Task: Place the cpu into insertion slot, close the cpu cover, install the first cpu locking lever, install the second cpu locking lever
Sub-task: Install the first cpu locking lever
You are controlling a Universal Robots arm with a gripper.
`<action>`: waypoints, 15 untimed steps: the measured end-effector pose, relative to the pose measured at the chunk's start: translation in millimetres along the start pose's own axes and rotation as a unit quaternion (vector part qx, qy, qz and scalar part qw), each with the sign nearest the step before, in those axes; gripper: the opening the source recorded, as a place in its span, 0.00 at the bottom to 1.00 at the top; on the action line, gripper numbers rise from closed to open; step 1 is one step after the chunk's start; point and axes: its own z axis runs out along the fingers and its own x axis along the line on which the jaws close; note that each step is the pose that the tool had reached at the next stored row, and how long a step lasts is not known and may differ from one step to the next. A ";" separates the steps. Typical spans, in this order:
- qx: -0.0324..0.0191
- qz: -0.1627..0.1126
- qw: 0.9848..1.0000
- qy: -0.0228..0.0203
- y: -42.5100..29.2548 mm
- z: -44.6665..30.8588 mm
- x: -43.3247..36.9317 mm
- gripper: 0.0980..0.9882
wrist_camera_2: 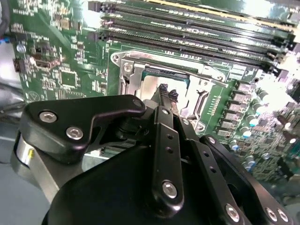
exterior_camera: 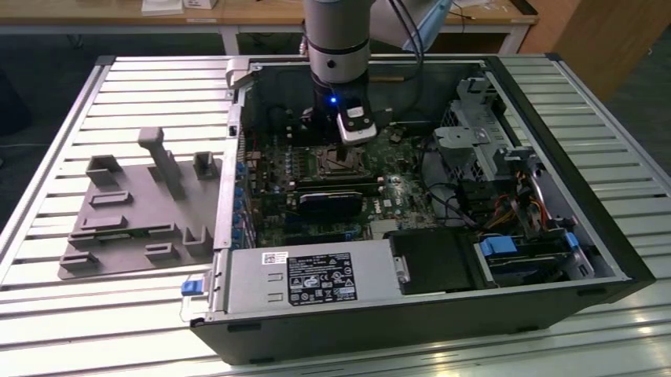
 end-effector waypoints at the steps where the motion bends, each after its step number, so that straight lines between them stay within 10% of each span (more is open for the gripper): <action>1: 0.002 -0.004 1.000 0.000 0.0 0.0 0.0 0.00; 15: 0.006 -0.006 1.000 -0.002 1.0 -14.0 -1.1 0.00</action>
